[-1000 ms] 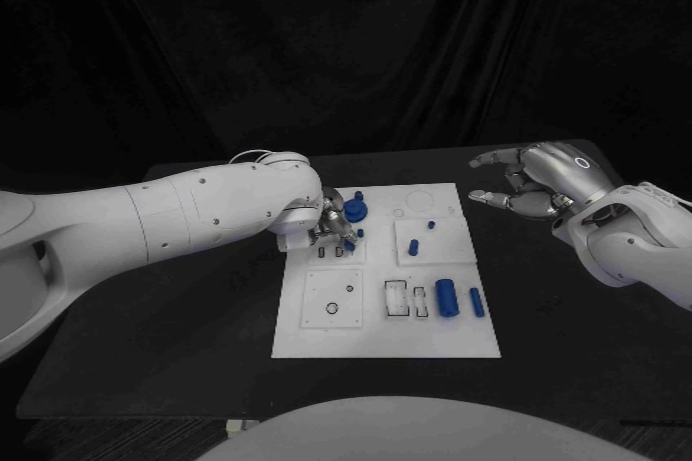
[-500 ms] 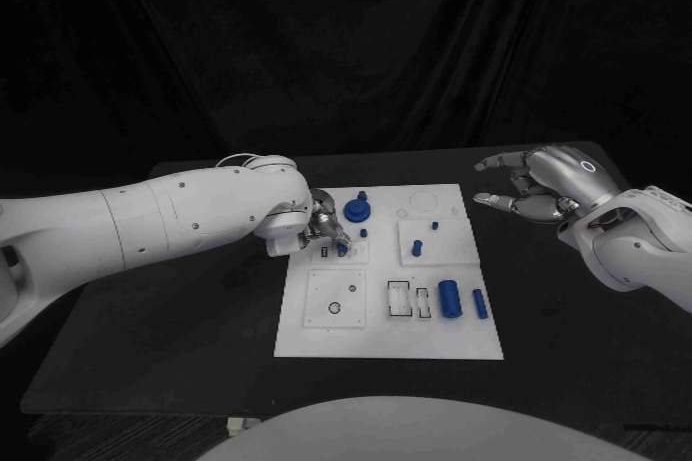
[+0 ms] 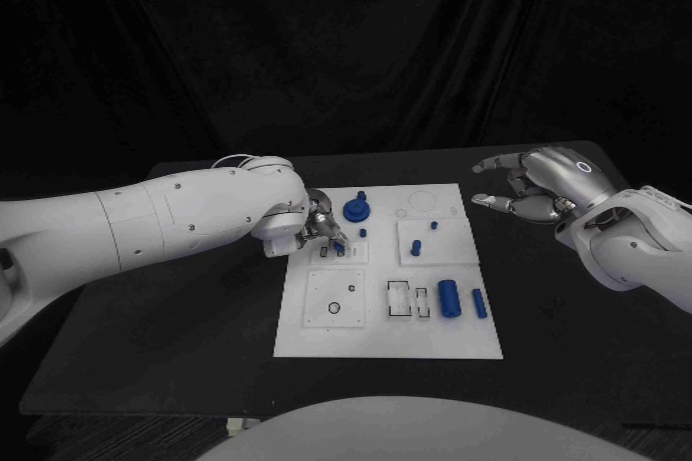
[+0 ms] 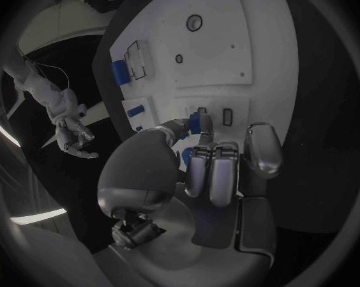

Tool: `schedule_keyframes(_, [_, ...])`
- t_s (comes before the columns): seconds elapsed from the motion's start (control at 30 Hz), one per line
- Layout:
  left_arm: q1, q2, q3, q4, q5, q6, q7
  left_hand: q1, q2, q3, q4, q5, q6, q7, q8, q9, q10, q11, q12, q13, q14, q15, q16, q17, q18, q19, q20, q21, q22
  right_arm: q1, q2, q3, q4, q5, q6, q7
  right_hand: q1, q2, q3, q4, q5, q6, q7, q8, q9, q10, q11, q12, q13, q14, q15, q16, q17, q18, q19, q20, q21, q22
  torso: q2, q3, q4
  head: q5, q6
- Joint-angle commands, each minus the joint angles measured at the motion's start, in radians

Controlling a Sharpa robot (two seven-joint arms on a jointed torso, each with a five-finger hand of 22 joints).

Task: Assemble the parts on the task board

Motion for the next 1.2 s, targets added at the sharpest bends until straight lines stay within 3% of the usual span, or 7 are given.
schedule_keyframes(0.03, [-0.003, 0.001, 0.001, 0.000, 0.002, -0.005, -0.004, -0.006, 0.001, 0.073, -0.067, -0.003, 0.002, -0.001, -0.004, 0.001, 0.105, -0.007, 0.003, 0.262, 0.106, -0.003, 0.003, 0.263, -0.004, 0.005, -0.002, -0.005, 0.001, -0.003, -0.002, 0.001, 0.000, -0.002, 0.008, -0.019, -0.001, 0.009, 0.003, -0.005, 0.003, 0.005, -0.001, 0.004, -0.001, 0.000, 0.003, -0.005, 0.069, 0.034, 0.007, -0.006, -0.001, 0.005, 0.002, 0.002, -0.002, 0.142, 0.000, -0.0014, -0.0029, 0.005, 0.000])
schedule_keyframes(0.3, [-0.010, -0.001, 0.000, -0.006, 0.002, 0.000, -0.013, -0.007, 0.003, 0.077, -0.067, -0.012, 0.001, 0.000, -0.007, 0.003, 0.105, -0.006, 0.003, 0.262, 0.106, -0.003, 0.003, 0.263, -0.003, 0.004, -0.002, -0.006, 0.000, -0.005, -0.003, 0.001, -0.001, -0.002, 0.011, -0.019, -0.001, 0.010, 0.004, -0.005, 0.004, 0.007, 0.000, 0.004, -0.001, -0.001, 0.003, -0.007, 0.067, 0.034, 0.007, -0.006, -0.001, 0.005, 0.002, 0.002, -0.004, 0.142, 0.000, -0.0007, -0.0038, 0.013, 0.000])
schedule_keyframes(0.73, [-0.024, 0.002, 0.000, -0.011, 0.002, -0.010, -0.009, -0.012, 0.007, 0.084, -0.066, -0.032, -0.003, 0.002, -0.016, 0.007, 0.105, -0.004, 0.003, 0.262, 0.106, -0.001, 0.003, 0.263, -0.003, 0.002, -0.001, -0.009, 0.000, -0.008, -0.005, 0.001, -0.001, -0.002, 0.016, -0.019, -0.001, 0.010, 0.004, -0.005, 0.005, 0.009, 0.000, 0.005, -0.002, -0.003, 0.004, -0.009, 0.064, 0.033, 0.007, -0.007, -0.003, 0.005, 0.002, 0.002, -0.005, 0.141, -0.002, 0.0012, 0.0013, 0.006, 0.000])
schedule_keyframes(0.9, [-0.026, 0.002, 0.000, -0.012, 0.002, -0.011, -0.005, -0.023, 0.013, 0.080, -0.057, -0.106, -0.001, 0.005, -0.027, 0.016, 0.105, -0.001, 0.003, 0.262, 0.106, 0.002, 0.003, 0.263, -0.003, 0.001, 0.002, -0.013, 0.001, -0.008, -0.005, 0.001, -0.001, 0.001, 0.018, -0.019, -0.001, 0.010, 0.004, -0.005, 0.005, 0.009, 0.000, 0.005, -0.002, -0.003, 0.004, -0.009, 0.064, 0.033, 0.007, -0.007, -0.003, 0.005, 0.002, 0.002, -0.005, 0.141, -0.003, 0.0002, -0.0031, 0.010, 0.000])
schedule_keyframes(1.0, [-0.027, 0.003, 0.000, -0.013, 0.002, -0.010, -0.002, -0.036, 0.018, 0.062, -0.040, -0.176, 0.000, 0.007, -0.045, 0.014, 0.105, 0.001, 0.003, 0.262, 0.106, 0.004, 0.003, 0.263, -0.002, 0.001, 0.004, -0.016, 0.003, -0.009, -0.005, 0.001, -0.002, 0.004, 0.019, -0.019, 0.000, 0.011, 0.004, -0.005, 0.005, 0.011, 0.001, 0.005, -0.002, -0.004, 0.004, -0.011, 0.062, 0.033, 0.007, -0.008, -0.003, 0.005, 0.001, 0.002, -0.007, 0.141, -0.002, 0.0004, -0.0053, 0.012, 0.000])
schedule_keyframes(1.07, [-0.028, 0.003, 0.000, -0.013, 0.002, -0.008, 0.000, -0.040, 0.020, 0.050, -0.032, -0.201, 0.002, 0.009, -0.060, 0.007, 0.105, 0.003, 0.003, 0.262, 0.106, 0.006, 0.003, 0.263, -0.002, 0.001, 0.006, -0.018, 0.004, -0.009, -0.004, 0.001, -0.002, 0.006, 0.020, -0.019, 0.000, 0.011, 0.004, -0.005, 0.005, 0.011, 0.001, 0.005, -0.002, -0.004, 0.004, -0.011, 0.062, 0.033, 0.007, -0.008, -0.003, 0.005, 0.001, 0.002, -0.007, 0.141, -0.002, 0.0007, -0.0054, 0.012, 0.000])
schedule_keyframes(1.2, [-0.029, 0.003, 0.000, -0.013, 0.002, -0.002, 0.002, -0.046, 0.018, 0.033, -0.023, -0.219, 0.009, 0.011, -0.070, 0.002, 0.105, 0.005, 0.003, 0.262, 0.106, 0.007, 0.003, 0.263, -0.002, 0.000, 0.007, -0.021, 0.004, -0.010, -0.003, 0.001, -0.004, 0.007, 0.021, -0.019, 0.000, 0.011, 0.004, -0.005, 0.006, 0.011, 0.001, 0.006, -0.002, -0.005, 0.004, -0.012, 0.060, 0.033, 0.007, -0.009, -0.004, 0.005, 0.001, 0.002, -0.007, 0.141, -0.002, 0.0015, -0.0050, 0.011, 0.000])
